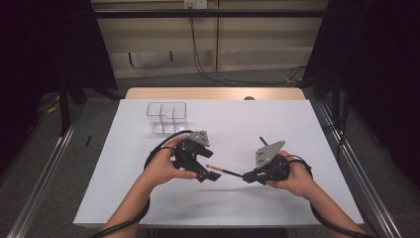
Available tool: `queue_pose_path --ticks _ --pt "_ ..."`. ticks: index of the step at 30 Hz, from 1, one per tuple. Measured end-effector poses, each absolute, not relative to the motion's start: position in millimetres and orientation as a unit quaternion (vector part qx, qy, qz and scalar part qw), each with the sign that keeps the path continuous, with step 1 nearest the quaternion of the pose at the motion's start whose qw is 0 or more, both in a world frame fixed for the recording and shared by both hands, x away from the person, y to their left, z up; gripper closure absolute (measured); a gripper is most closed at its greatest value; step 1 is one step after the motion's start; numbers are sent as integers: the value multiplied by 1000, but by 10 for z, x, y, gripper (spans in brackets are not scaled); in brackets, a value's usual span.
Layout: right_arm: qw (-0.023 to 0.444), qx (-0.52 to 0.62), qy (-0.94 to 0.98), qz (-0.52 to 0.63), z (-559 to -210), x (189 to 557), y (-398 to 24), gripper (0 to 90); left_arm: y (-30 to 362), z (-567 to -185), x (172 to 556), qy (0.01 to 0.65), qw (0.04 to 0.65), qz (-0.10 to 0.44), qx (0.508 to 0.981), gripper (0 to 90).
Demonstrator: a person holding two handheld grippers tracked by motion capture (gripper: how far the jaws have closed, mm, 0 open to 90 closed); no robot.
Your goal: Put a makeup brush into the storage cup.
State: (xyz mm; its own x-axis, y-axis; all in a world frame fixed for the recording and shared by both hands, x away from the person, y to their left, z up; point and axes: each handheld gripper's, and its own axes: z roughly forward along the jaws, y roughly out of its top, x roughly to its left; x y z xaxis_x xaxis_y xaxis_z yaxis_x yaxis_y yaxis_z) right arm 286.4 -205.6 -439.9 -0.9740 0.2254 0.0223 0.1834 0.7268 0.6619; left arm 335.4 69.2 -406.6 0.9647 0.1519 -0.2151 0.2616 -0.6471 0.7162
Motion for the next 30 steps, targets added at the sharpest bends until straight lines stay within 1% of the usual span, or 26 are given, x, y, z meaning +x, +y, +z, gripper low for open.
queue_pose_path --ticks 3,4,6,8,11,20,25,30 --pt "30 113 927 356 -4409 2862 -2065 861 751 -4058 3369 124 429 -60 893 105" --pt "31 113 926 358 -4417 2860 -2071 861 767 -4060 3373 128 442 -58 886 84" --pt "30 113 926 360 -4423 2860 -2073 861 797 -4065 3375 135 459 -60 876 79" --pt "28 115 925 362 -4432 2859 -2077 861 827 -4069 3372 138 474 -50 868 75" --pt "28 116 923 367 -4435 2849 -2072 861 855 -4080 3369 143 489 -46 859 53" --pt "30 114 917 381 -4432 2849 -2029 861 958 -4154 3368 158 530 -37 832 28" --pt "34 115 914 388 -4424 2842 -2010 861 1025 -4167 3361 167 563 -24 809 28" --pt "37 115 909 398 -4428 2837 -2010 860 1084 -4156 3380 178 575 -17 798 28"
